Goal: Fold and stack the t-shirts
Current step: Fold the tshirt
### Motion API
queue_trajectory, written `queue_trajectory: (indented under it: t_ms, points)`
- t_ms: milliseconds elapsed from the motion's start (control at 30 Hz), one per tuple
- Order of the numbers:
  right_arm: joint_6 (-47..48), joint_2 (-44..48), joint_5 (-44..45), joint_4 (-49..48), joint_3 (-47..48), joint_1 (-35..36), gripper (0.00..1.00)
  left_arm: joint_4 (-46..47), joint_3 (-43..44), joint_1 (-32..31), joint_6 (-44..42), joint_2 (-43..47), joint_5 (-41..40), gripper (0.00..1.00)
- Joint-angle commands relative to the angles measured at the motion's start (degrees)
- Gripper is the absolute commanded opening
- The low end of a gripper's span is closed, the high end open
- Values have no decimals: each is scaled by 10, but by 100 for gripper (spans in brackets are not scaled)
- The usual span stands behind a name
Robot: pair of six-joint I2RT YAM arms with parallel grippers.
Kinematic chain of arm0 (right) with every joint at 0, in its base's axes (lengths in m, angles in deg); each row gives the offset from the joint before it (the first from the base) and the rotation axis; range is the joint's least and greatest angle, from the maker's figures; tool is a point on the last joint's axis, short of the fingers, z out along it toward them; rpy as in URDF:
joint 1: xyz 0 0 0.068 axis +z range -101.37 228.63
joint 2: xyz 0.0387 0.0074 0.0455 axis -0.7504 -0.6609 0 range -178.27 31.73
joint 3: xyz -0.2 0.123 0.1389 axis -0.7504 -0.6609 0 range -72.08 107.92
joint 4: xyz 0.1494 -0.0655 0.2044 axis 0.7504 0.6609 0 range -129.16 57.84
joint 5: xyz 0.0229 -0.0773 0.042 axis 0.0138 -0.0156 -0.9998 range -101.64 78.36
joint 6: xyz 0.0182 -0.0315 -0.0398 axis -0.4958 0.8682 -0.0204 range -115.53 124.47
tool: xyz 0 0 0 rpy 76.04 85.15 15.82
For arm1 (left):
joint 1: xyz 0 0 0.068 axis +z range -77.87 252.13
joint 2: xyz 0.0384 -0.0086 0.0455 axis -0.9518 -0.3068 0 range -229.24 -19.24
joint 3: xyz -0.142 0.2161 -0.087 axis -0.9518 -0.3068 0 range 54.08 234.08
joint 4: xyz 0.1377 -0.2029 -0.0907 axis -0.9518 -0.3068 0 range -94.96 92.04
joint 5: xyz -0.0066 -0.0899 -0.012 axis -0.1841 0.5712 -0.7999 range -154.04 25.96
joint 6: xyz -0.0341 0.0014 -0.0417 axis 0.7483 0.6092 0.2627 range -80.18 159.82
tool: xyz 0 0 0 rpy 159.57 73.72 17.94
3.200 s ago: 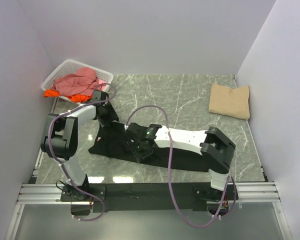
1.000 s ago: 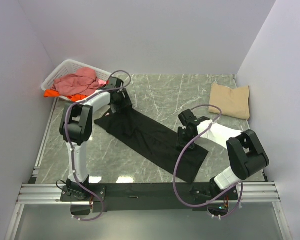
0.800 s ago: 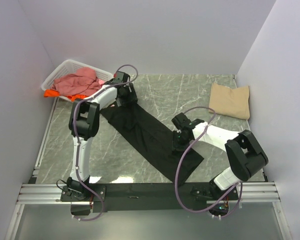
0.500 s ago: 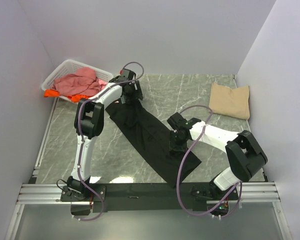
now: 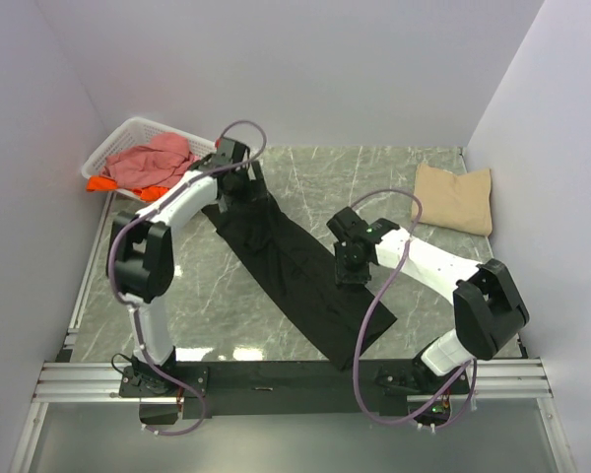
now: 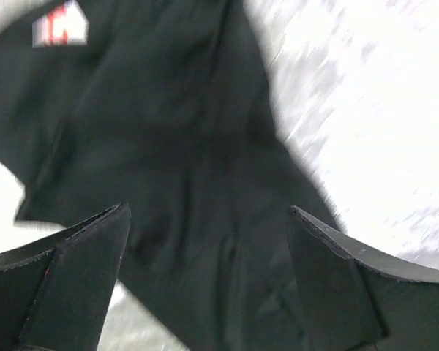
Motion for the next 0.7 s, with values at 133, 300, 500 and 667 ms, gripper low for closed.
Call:
queue_trajectory:
  t_ms: [133,300,500,667]
  points:
    - [-12,36,3,-2,-78,12,37,49,-142,0,27,24,61,93]
    - [-11,24,0,-11,-94,12,37,54,-107,0,10,-26,57,93]
    - [-10,2,-12,-20,-99,20,36,39,-65,0,-9,-86,37,93]
    - [-13,-20,-25,-25,-98,37,36,42,-42,0,-16,-123,41,93]
